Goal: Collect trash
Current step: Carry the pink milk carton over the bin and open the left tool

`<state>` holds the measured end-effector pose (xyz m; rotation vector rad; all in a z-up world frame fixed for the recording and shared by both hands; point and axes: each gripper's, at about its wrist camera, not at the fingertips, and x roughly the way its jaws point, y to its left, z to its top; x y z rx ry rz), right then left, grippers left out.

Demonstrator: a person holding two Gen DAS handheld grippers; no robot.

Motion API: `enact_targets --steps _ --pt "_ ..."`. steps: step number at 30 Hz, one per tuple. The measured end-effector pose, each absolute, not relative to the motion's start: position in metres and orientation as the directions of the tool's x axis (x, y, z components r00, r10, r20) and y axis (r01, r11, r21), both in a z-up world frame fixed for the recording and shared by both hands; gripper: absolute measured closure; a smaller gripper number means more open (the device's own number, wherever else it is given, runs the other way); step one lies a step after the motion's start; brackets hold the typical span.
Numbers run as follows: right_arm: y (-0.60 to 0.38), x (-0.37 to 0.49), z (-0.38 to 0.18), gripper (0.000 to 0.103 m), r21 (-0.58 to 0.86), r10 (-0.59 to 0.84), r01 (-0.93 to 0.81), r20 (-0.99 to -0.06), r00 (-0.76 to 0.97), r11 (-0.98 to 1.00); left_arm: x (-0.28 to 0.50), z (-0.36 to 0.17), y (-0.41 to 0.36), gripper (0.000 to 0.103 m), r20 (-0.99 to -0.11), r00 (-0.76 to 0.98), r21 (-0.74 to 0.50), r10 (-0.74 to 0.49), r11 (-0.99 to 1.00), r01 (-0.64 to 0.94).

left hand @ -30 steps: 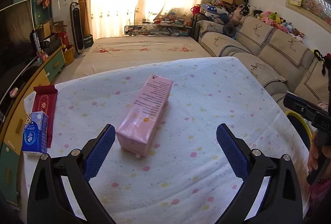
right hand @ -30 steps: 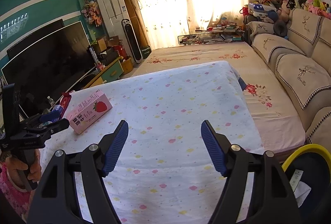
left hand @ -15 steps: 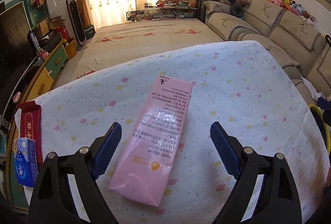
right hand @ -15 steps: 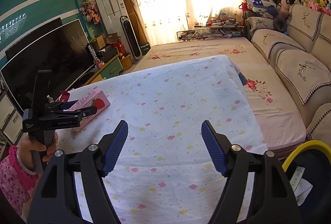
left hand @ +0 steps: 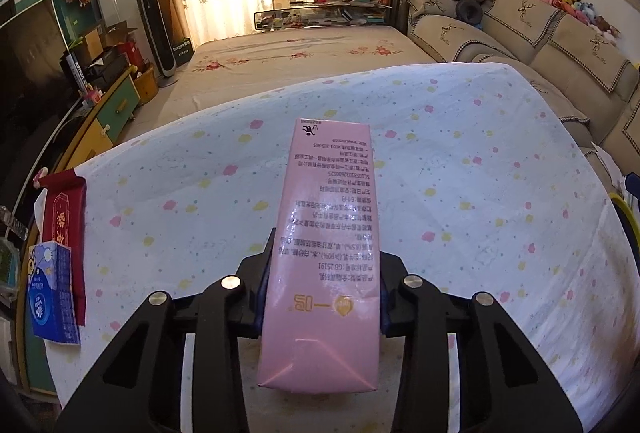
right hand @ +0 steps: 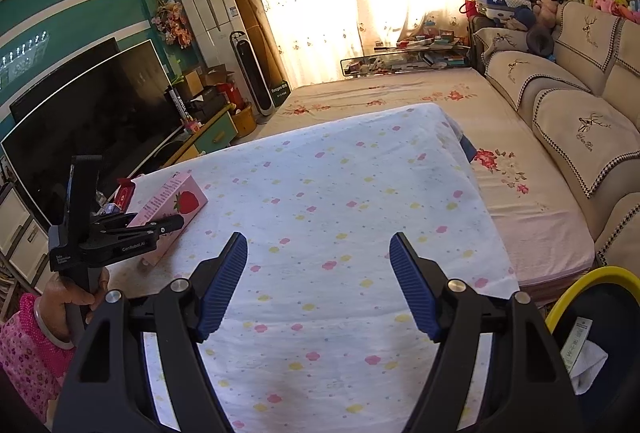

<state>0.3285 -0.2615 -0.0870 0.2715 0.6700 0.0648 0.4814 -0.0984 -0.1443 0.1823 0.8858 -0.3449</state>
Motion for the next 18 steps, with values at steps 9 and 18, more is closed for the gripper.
enact_targets --steps 9,18 --pt "-0.266 0.328 -0.087 0.033 0.280 0.140 0.043 -0.599 0.788 0.959 0.403 -0.131 -0.091 0.065 -0.767 0.596 -0.023 -0.240 0.937 0.348" --pt "-0.264 0.320 -0.079 0.033 0.250 0.100 0.055 -0.569 0.816 0.967 0.284 -0.117 -0.114 0.065 -0.734 0.592 -0.084 -0.333 0.910 0.407"
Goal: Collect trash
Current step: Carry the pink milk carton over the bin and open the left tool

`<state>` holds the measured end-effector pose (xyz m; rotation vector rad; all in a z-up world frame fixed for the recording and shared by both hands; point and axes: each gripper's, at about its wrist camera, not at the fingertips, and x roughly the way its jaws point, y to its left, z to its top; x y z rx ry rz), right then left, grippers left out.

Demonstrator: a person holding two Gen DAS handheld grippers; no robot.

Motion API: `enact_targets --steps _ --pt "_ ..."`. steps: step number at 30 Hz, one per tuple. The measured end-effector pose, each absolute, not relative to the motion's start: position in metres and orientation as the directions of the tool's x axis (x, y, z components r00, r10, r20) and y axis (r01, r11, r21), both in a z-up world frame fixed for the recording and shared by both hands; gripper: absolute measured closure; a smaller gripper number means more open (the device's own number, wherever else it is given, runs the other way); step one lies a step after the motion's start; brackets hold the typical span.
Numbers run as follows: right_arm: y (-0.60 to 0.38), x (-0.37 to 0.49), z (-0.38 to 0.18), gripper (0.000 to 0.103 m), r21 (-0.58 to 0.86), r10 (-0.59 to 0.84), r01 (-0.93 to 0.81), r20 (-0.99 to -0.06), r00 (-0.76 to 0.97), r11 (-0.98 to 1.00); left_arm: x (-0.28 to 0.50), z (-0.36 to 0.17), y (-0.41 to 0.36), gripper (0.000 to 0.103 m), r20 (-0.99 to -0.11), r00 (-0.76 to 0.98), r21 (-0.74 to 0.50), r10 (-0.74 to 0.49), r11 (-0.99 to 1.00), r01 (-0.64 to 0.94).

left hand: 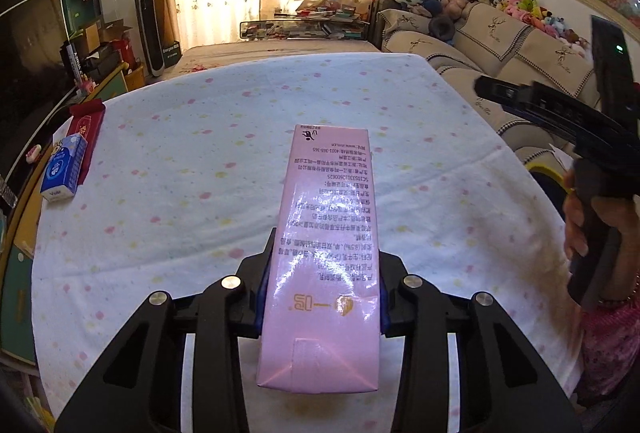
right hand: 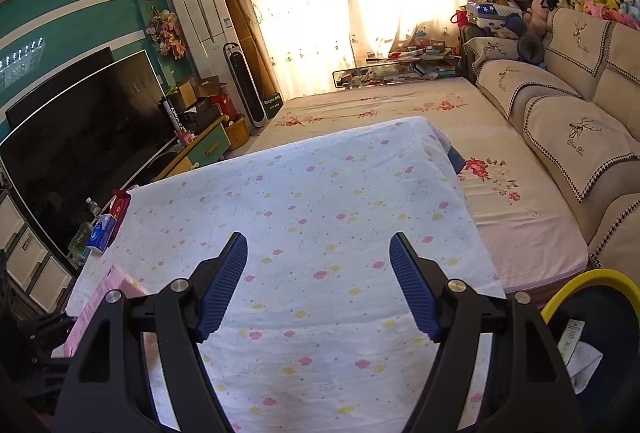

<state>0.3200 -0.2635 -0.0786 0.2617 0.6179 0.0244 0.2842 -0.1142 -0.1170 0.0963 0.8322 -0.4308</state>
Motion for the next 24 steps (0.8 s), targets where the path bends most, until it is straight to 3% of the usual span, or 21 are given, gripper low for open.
enact_targets --steps 9,13,24 --pt "-0.292 0.256 -0.049 0.031 0.237 0.041 0.085 -0.480 0.877 0.968 0.223 -0.074 -0.187 0.065 -0.683 0.579 -0.084 -0.445 0.835 0.543" --pt "-0.332 0.187 -0.041 0.023 0.179 -0.097 0.190 -0.430 0.898 0.965 0.214 -0.062 -0.238 0.065 -0.683 0.533 -0.082 -0.500 0.778 0.623" --pt "-0.461 0.033 -0.054 0.023 0.197 -0.418 0.532 -0.423 0.804 0.823 0.205 -0.073 -0.414 0.065 -0.734 0.333 -0.096 -0.591 0.576 0.812"
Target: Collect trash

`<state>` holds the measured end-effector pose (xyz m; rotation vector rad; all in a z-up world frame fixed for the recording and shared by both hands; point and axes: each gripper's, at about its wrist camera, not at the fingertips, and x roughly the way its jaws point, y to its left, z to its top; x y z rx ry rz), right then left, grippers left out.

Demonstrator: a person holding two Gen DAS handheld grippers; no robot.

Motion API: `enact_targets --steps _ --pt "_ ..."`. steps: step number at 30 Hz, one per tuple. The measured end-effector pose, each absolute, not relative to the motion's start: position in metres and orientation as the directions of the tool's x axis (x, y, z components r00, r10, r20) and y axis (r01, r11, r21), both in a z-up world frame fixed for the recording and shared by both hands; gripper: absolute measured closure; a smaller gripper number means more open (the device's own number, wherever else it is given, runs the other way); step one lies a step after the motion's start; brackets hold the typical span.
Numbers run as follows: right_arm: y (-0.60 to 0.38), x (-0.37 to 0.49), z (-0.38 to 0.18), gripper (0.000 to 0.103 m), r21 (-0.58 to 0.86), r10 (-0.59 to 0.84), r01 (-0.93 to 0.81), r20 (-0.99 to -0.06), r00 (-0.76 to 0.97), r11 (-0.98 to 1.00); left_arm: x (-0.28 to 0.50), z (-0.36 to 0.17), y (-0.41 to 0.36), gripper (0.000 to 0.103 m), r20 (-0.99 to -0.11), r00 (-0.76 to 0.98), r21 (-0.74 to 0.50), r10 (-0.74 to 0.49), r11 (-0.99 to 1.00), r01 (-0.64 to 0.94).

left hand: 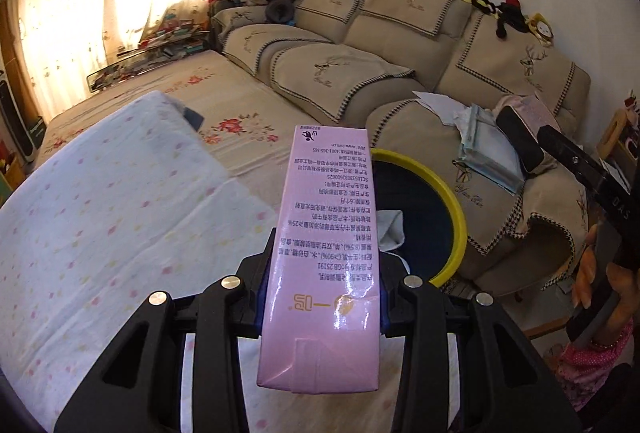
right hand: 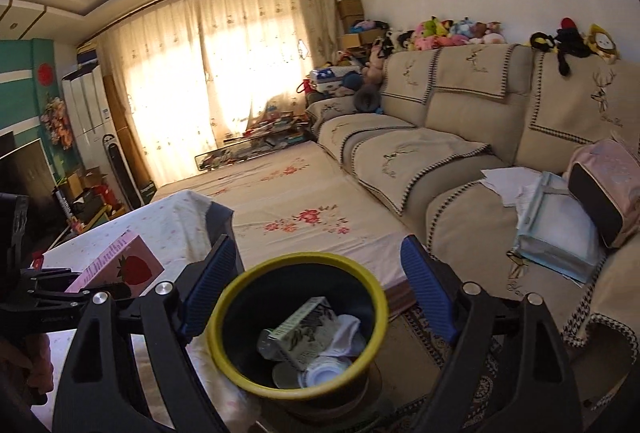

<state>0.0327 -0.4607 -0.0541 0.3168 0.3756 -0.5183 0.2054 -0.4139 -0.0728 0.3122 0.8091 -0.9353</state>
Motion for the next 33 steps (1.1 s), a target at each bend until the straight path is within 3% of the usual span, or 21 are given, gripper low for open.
enact_targets --steps 10,12,13,14,15,21,23,25,33 --pt "-0.498 0.004 -0.081 0.023 0.257 -0.441 0.596 -0.468 0.766 0.761 0.228 -0.111 -0.553 0.064 -0.814 0.223 -0.093 -0.536 0.499 0.862" --pt "-0.498 0.003 -0.080 0.023 0.260 -0.440 0.595 -0.468 0.767 0.760 0.234 -0.122 -0.571 0.050 -0.834 0.211 -0.087 -0.509 0.500 0.862" --pt "-0.498 0.002 -0.081 0.023 0.262 -0.439 0.594 -0.467 0.768 0.761 0.237 -0.128 -0.579 0.027 -0.845 0.212 -0.085 -0.490 0.515 0.853" --pt "-0.499 0.002 -0.081 0.023 0.261 -0.439 0.593 -0.466 0.768 0.761 0.240 -0.133 -0.582 0.020 -0.848 0.218 -0.082 -0.483 0.527 0.846" --pt "-0.499 0.002 -0.081 0.023 0.262 -0.438 0.592 -0.464 0.770 0.763 0.241 -0.135 -0.582 0.021 -0.847 0.225 -0.080 -0.481 0.534 0.841" --pt "-0.489 0.006 -0.077 0.023 0.269 -0.413 0.564 -0.455 0.789 0.781 0.226 -0.108 -0.520 0.019 -0.798 0.282 -0.085 -0.532 0.563 0.822" --pt "-0.480 0.012 -0.076 0.023 0.270 -0.393 0.545 -0.456 0.798 0.794 0.214 -0.088 -0.485 0.007 -0.756 0.345 -0.070 -0.556 0.593 0.802" --pt "-0.470 0.019 -0.076 0.023 0.265 -0.370 0.522 -0.458 0.808 0.811 0.200 -0.071 -0.448 0.005 -0.704 0.428 -0.043 -0.567 0.636 0.771" --pt "-0.408 0.044 -0.057 0.017 0.203 -0.271 0.390 -0.441 0.855 0.898 0.155 -0.031 -0.292 0.005 -0.571 0.726 0.030 -0.382 0.875 0.484"
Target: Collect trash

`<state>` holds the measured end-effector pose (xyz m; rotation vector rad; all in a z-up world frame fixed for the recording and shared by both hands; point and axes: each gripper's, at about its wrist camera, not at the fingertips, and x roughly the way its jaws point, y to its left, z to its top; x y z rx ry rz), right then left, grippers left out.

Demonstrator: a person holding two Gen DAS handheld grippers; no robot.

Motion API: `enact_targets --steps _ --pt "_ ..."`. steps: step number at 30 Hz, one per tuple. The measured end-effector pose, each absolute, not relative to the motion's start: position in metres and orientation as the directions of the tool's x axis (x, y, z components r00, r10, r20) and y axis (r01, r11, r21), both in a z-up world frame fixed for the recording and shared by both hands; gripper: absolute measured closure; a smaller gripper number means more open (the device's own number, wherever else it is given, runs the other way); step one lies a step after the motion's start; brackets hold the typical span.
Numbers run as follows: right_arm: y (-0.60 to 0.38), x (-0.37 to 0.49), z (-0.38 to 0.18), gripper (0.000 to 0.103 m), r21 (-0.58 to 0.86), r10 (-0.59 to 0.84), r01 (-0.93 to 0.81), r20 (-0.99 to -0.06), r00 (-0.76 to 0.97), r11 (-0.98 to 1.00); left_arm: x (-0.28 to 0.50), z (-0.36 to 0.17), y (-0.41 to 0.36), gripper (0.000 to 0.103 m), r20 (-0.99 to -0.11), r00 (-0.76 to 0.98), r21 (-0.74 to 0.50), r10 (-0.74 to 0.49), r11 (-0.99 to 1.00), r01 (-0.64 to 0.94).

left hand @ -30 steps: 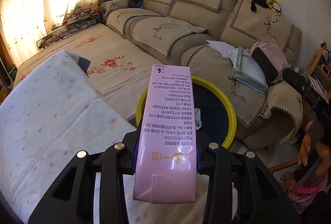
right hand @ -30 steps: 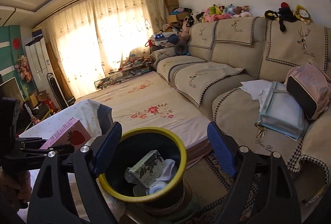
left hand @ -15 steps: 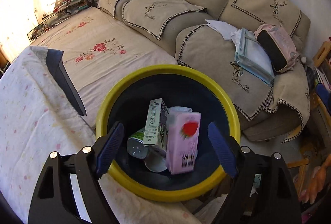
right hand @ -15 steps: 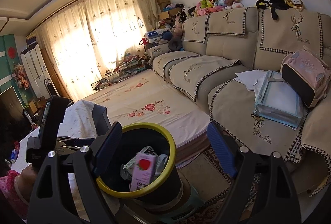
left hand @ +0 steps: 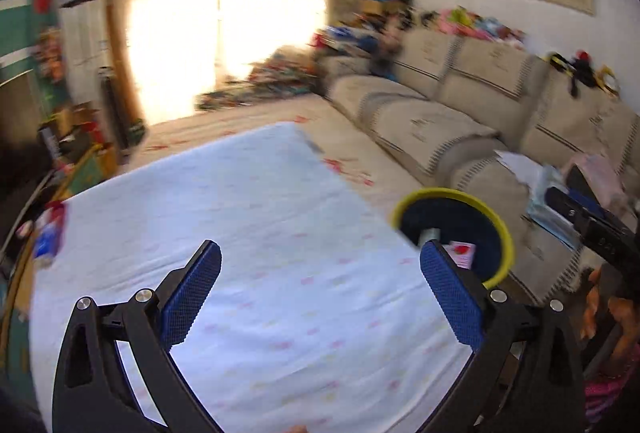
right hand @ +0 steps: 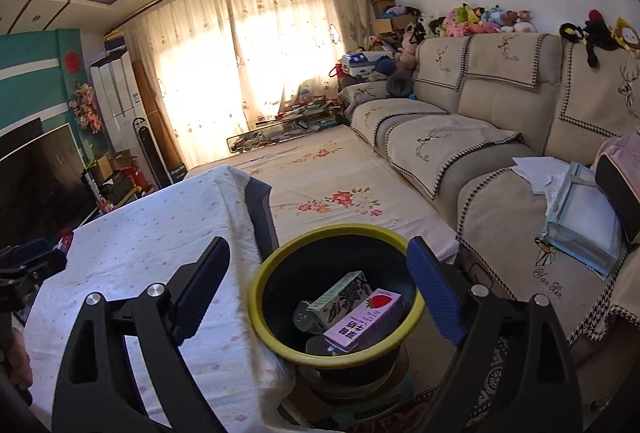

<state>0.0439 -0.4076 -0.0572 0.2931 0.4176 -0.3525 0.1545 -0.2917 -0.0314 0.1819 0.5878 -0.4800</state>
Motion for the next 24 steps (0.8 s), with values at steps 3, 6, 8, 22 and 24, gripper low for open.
enact_targets --steps 3,6,8,22,24 --pt "-0.381 0.046 -0.047 0.013 0.180 -0.232 0.332 -0.422 0.876 0.926 0.143 -0.025 -0.235 0.005 -0.557 0.801 0.047 -0.219 0.955 0.293" --pt "-0.355 0.045 -0.036 0.012 0.152 -0.199 0.280 -0.402 0.894 0.948 0.128 -0.021 -0.185 0.005 -0.550 0.815 -0.015 -0.180 0.978 0.206" --pt "-0.338 0.045 -0.030 0.010 0.132 -0.182 0.252 -0.397 0.900 0.959 0.114 -0.019 -0.161 0.005 -0.543 0.825 -0.033 -0.154 0.986 0.162" --pt "-0.278 0.001 -0.012 0.007 0.080 -0.111 0.154 -0.390 0.914 0.985 0.001 0.002 -0.101 0.005 -0.436 0.891 -0.044 -0.128 0.992 0.121" --pt "-0.281 -0.001 -0.012 0.007 0.098 -0.109 0.159 -0.393 0.913 0.982 -0.005 0.005 -0.104 0.005 -0.430 0.892 -0.046 -0.137 0.990 0.130"
